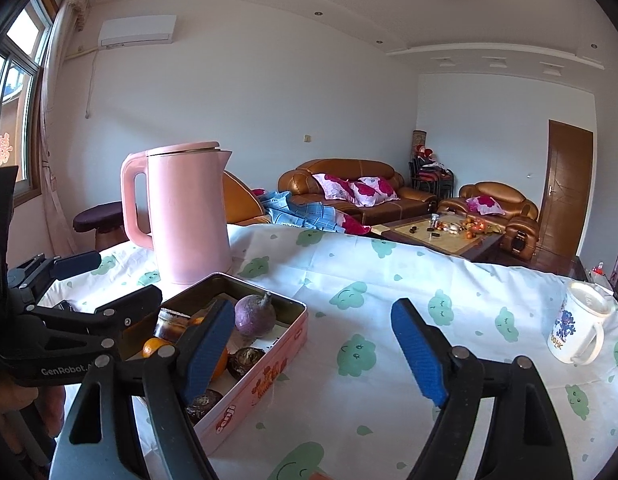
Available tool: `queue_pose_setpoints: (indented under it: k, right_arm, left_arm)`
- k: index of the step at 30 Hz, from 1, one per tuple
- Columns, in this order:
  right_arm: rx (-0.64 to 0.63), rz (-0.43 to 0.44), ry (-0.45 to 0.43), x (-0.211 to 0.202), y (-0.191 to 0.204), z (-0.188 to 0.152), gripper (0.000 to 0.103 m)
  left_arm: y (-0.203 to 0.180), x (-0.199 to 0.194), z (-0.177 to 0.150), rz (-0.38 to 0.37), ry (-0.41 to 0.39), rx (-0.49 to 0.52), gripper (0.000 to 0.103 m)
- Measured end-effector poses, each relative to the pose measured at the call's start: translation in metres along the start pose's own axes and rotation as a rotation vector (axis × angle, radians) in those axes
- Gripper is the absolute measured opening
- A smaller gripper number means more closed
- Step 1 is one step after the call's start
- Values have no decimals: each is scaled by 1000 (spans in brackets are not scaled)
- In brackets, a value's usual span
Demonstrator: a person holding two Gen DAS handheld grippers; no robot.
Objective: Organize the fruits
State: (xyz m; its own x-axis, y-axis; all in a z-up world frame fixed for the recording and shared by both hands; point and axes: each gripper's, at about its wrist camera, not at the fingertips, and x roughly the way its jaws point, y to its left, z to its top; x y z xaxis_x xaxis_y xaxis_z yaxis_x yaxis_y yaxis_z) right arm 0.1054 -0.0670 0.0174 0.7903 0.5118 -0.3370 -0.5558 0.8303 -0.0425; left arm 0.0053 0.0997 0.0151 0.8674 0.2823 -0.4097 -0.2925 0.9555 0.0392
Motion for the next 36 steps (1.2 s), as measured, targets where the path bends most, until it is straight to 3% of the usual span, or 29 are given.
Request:
queue_pose_setpoints:
  k: [36]
  right_arm:
    - [5,-69,-34,-16,-21,-2,83]
  left_arm:
    - [-20,-5,1,-19,1,30,103]
